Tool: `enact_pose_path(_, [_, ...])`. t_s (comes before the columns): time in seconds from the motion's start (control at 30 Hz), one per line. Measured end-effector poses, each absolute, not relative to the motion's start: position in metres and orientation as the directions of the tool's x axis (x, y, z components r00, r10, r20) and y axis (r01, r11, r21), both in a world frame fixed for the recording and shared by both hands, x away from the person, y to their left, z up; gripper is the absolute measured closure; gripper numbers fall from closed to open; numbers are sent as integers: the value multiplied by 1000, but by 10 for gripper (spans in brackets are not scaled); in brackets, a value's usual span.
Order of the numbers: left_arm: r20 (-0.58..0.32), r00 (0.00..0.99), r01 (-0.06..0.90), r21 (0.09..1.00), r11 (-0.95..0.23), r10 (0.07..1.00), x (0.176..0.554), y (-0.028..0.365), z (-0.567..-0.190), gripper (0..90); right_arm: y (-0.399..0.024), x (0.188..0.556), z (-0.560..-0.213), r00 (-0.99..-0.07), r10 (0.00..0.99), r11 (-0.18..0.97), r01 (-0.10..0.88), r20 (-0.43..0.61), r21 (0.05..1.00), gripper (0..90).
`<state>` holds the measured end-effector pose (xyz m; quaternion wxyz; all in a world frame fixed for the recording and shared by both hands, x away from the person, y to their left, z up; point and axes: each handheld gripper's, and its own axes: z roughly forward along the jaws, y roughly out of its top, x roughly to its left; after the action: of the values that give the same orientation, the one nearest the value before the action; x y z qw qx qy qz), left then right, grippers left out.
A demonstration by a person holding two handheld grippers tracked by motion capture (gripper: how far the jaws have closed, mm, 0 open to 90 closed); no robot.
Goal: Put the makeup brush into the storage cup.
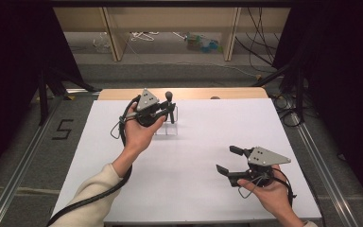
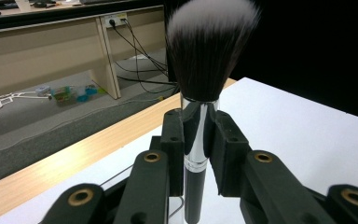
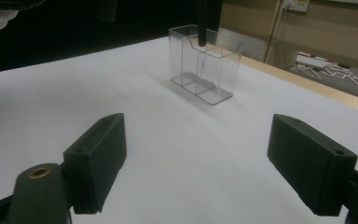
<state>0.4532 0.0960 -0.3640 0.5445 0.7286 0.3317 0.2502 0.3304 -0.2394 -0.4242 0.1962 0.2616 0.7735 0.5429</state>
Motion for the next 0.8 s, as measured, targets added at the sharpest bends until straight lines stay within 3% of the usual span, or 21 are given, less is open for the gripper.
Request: enact_pose_path(0.8, [7,646,211,959,-187,764,460,96,-367,762,-239,330,-424,-787,617,274,191,-20,943,203])
